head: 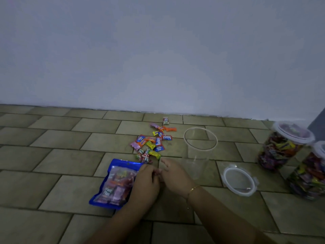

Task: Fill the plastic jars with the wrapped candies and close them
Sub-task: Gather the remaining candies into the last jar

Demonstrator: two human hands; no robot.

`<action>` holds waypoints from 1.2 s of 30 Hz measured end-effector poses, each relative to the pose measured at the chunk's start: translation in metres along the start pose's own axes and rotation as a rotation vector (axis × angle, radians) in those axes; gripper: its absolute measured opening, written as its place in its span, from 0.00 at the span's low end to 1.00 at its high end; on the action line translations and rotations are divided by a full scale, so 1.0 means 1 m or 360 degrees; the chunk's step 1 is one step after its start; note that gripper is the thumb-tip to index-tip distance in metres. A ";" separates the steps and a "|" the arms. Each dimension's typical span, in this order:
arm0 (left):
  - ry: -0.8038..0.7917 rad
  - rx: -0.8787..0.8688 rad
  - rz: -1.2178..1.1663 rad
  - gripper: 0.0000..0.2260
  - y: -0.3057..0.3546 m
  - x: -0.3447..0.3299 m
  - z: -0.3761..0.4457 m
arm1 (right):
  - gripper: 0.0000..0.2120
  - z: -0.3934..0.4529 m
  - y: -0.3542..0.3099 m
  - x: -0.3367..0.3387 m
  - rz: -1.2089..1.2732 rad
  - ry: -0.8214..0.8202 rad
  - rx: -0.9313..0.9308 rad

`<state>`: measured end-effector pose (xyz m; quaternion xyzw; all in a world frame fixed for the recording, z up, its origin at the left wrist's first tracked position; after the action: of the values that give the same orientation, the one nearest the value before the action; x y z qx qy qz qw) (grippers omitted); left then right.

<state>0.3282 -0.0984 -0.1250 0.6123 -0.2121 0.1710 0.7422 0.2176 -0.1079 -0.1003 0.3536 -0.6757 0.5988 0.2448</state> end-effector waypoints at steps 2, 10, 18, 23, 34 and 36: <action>0.0011 -0.0029 -0.0039 0.08 0.008 0.010 0.009 | 0.22 0.008 -0.004 -0.001 0.0041 0.0103 0.0032; -0.0161 0.0259 0.0369 0.18 -0.026 0.063 0.105 | 0.23 0.036 -0.020 -0.007 -0.0208 0.0182 0.0114; -0.0893 0.0140 0.0958 0.48 -0.058 0.069 0.141 | 0.35 0.066 -0.018 -0.025 -0.0678 0.0072 0.0085; -0.0982 -0.0109 0.1011 0.51 -0.063 0.057 0.150 | 0.43 0.082 -0.008 -0.034 -0.0926 0.0133 0.0123; -0.0729 -0.0507 0.0619 0.35 -0.068 0.025 0.164 | 0.45 0.100 0.004 -0.037 -0.0900 0.0457 0.0090; -0.0683 -0.0488 0.0662 0.36 -0.067 0.023 0.162 | 0.34 0.096 0.006 -0.037 -0.0929 0.0506 0.0028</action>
<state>0.3645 -0.2706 -0.1429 0.4592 -0.5072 0.1521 0.7133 0.2458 -0.1955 -0.1478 0.4363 -0.4941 0.5568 0.5054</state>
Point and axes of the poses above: each hand's wrist, its own z-axis towards the middle knuckle, its own x-axis out of the back of the hand, y = z × x, the point moved 2 cm from there along z, towards the middle knuckle, and after that the axes turned 12 degrees about -z, right-handed, at the moved point
